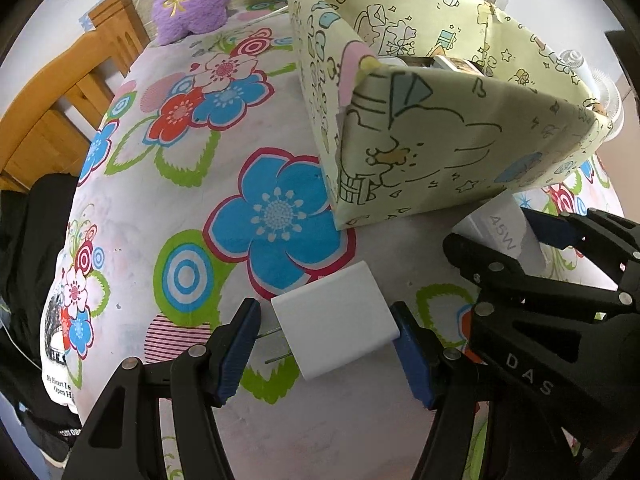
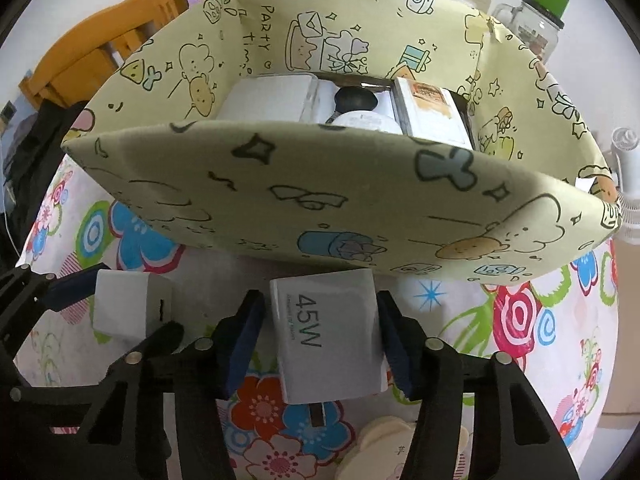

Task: Organize rigid objects
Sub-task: 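Grasp the small white plug charger with the left tool while the right tool grasps the larger labeled charger, then lift both chargers off the table with both tools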

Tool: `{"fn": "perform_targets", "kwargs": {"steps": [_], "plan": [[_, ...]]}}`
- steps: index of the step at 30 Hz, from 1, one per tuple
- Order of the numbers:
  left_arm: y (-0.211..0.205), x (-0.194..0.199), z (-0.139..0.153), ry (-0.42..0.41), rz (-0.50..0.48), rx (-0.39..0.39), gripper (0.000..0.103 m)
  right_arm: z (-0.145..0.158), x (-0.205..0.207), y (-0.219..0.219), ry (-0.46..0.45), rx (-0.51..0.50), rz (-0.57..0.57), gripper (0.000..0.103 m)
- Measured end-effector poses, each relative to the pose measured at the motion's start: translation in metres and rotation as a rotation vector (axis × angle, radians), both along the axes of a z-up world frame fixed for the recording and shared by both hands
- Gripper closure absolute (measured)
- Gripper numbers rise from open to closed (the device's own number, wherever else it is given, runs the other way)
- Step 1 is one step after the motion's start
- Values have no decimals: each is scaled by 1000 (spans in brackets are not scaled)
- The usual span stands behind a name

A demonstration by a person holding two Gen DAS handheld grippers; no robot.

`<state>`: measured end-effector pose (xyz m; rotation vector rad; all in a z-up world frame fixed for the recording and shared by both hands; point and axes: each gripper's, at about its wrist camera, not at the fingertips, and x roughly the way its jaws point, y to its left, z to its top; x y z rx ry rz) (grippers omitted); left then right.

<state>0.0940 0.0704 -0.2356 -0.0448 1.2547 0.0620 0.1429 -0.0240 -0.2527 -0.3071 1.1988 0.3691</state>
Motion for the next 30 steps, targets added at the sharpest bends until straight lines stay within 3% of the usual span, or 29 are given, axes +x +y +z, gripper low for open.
{"fn": "perform_targets", "kwargs": {"steps": [8, 21, 30], "plan": [[-14, -7, 4, -1, -20, 3, 35, -1, -10, -1, 14, 30, -29, 51], [-55, -13, 10, -5, -77, -9, 35, -1, -18, -40, 23, 49, -110, 52], [-79, -16, 27, -21, -112, 1, 35, 19, -22, -66, 8, 78, -135, 53]]}}
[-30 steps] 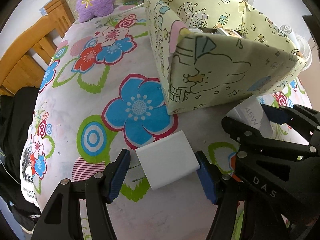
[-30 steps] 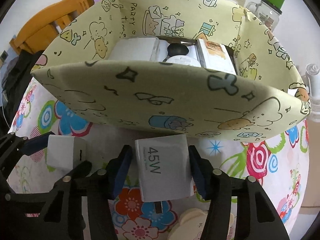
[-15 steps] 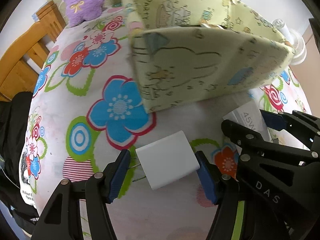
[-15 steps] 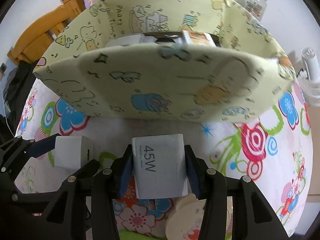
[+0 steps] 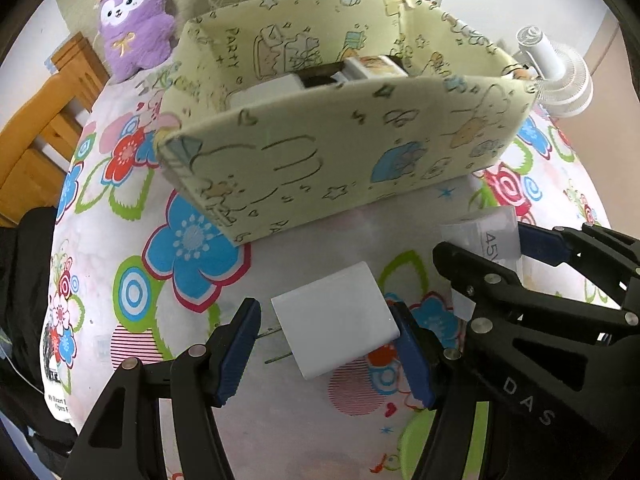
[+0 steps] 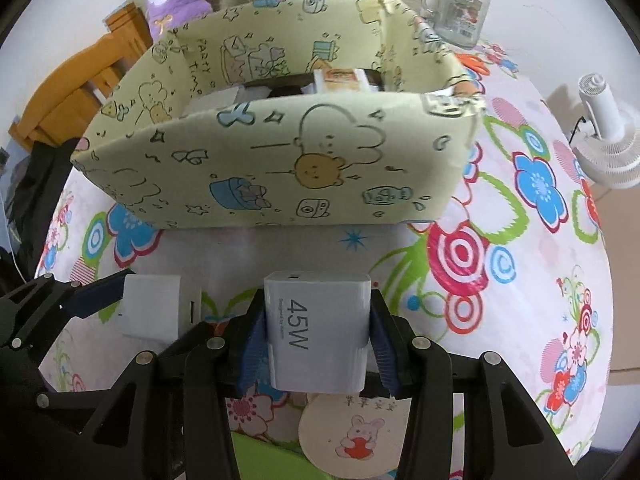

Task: Organize rigid objects
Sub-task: 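Lift both chargers off the table with both tools, then carry both chargers over the fabric box with both tools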

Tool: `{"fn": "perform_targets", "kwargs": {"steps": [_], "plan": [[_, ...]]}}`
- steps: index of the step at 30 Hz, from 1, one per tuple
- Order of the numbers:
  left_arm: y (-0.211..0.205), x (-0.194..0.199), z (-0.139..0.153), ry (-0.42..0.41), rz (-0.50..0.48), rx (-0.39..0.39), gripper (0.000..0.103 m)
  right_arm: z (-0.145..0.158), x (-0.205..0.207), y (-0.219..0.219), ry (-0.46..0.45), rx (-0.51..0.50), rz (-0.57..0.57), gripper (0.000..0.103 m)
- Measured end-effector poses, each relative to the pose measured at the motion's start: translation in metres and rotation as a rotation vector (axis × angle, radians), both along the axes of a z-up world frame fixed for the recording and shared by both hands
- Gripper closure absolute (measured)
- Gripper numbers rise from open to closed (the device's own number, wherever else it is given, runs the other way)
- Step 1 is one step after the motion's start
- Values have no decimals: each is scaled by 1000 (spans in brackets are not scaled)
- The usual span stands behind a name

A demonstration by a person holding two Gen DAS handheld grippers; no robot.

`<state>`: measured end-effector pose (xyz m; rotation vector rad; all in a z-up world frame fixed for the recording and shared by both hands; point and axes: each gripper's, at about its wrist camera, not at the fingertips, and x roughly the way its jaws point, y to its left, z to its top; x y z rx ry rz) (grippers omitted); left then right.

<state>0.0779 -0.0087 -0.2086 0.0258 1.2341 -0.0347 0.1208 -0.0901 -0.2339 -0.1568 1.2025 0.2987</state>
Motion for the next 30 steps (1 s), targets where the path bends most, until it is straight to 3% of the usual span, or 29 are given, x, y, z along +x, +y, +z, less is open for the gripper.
{"fn": "perform_targets", "kwargs": {"steps": [15, 30], "plan": [[-11, 2, 40, -40, -10, 22, 35, 60, -6, -34, -37, 16, -12, 53], [-16, -8, 81, -83, -20, 18, 35, 104, -15, -33, -88, 3, -3, 53]]}}
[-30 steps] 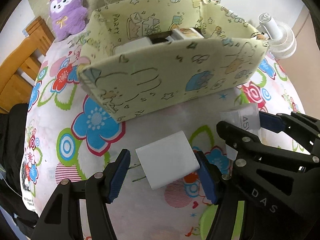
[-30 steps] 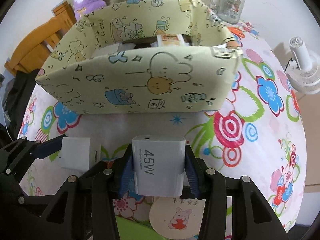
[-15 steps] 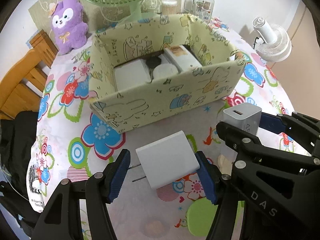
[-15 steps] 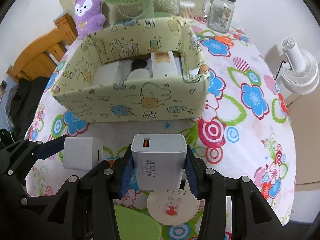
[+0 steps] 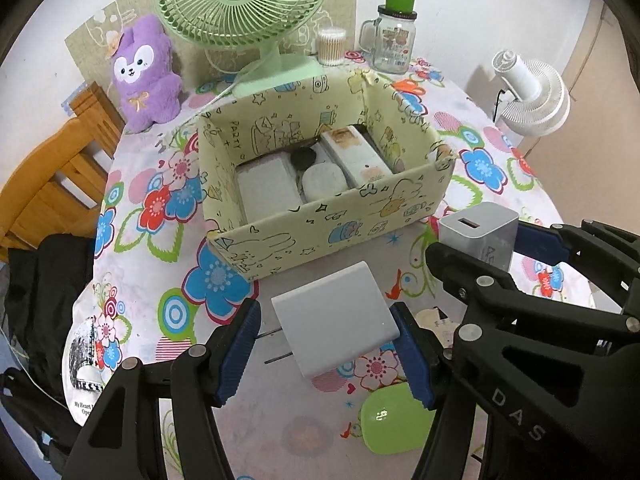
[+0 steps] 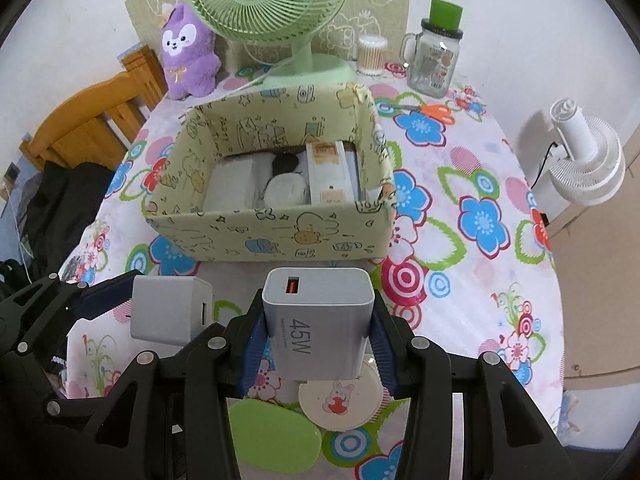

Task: Organize rigid objects
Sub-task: 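Carry both chargers over the fabric box with both tools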

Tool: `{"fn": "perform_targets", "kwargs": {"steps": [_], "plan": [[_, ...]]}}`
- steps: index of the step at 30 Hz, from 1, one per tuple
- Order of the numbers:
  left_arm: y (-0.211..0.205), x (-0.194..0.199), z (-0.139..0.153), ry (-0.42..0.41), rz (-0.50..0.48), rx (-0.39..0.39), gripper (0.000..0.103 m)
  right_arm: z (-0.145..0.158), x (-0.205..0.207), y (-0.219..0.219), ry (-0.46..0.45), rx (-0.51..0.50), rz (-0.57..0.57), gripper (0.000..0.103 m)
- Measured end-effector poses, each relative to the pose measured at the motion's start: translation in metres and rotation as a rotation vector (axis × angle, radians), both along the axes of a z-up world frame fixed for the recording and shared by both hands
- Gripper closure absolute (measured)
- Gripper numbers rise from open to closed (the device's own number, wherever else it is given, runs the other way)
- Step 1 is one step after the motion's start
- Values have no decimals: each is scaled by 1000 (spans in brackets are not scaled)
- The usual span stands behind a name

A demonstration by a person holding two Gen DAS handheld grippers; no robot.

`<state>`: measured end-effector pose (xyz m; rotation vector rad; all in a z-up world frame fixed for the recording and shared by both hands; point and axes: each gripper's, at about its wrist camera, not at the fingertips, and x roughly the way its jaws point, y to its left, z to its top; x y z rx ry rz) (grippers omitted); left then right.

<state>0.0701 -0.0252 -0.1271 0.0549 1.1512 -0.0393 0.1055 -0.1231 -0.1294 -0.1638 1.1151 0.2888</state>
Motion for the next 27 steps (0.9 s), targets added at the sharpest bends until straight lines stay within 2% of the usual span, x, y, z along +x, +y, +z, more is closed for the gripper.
{"fn": "perform_targets", "kwargs": {"steps": [15, 27], "plan": [[1, -4, 28, -39, -2, 6, 35, 31, -6, 3, -40, -11, 15, 53], [5, 15, 42, -68, 31, 2, 35, 46, 13, 6, -60, 0, 37, 53]]}}
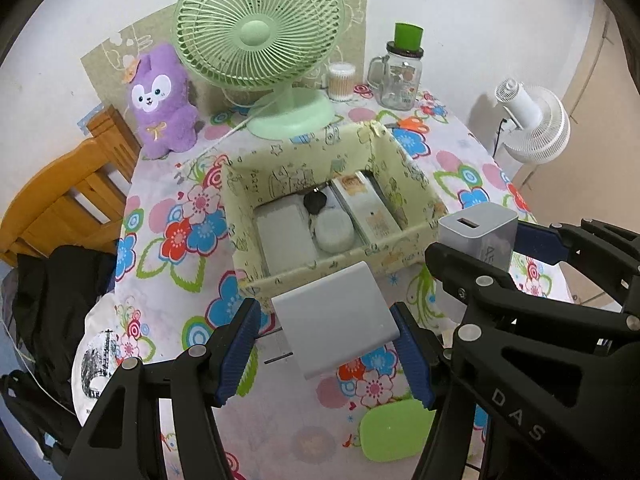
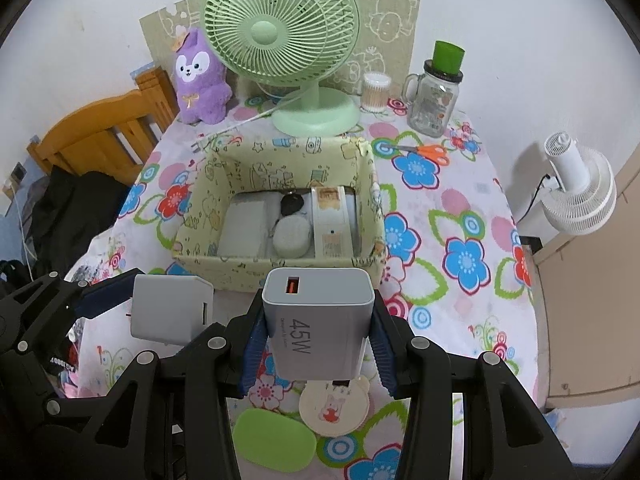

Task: Organize rigid objects
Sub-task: 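Carry both chargers over the fabric box with both tools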

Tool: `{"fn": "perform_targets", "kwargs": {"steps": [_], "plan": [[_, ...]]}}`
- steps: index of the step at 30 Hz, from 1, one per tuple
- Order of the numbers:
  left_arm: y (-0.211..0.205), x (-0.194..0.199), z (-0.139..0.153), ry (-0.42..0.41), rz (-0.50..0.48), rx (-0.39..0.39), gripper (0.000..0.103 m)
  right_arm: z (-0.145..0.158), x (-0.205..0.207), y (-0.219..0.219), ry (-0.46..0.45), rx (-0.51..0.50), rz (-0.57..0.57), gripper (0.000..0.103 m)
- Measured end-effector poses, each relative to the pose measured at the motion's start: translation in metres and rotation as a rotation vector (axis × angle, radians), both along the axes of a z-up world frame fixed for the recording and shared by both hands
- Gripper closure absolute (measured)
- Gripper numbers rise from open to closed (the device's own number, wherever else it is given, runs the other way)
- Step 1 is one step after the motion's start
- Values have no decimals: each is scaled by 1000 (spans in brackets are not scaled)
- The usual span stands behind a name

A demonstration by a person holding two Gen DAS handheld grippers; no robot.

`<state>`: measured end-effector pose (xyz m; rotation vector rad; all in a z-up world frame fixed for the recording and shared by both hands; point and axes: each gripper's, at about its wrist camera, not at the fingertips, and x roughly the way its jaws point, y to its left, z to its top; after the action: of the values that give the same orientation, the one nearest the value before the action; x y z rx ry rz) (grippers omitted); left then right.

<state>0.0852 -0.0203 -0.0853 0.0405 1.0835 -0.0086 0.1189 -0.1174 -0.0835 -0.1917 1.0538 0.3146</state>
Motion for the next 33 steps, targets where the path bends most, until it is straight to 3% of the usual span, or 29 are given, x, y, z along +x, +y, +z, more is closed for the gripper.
{"fn": "perform_targets", "kwargs": {"steps": [14, 33], "plan": [[8, 36, 7, -25, 49, 0, 35, 9, 44, 9, -19, 16, 38, 53], [27, 90, -12, -2, 104, 2, 35, -7, 103, 26, 9, 6, 73, 53]]}}
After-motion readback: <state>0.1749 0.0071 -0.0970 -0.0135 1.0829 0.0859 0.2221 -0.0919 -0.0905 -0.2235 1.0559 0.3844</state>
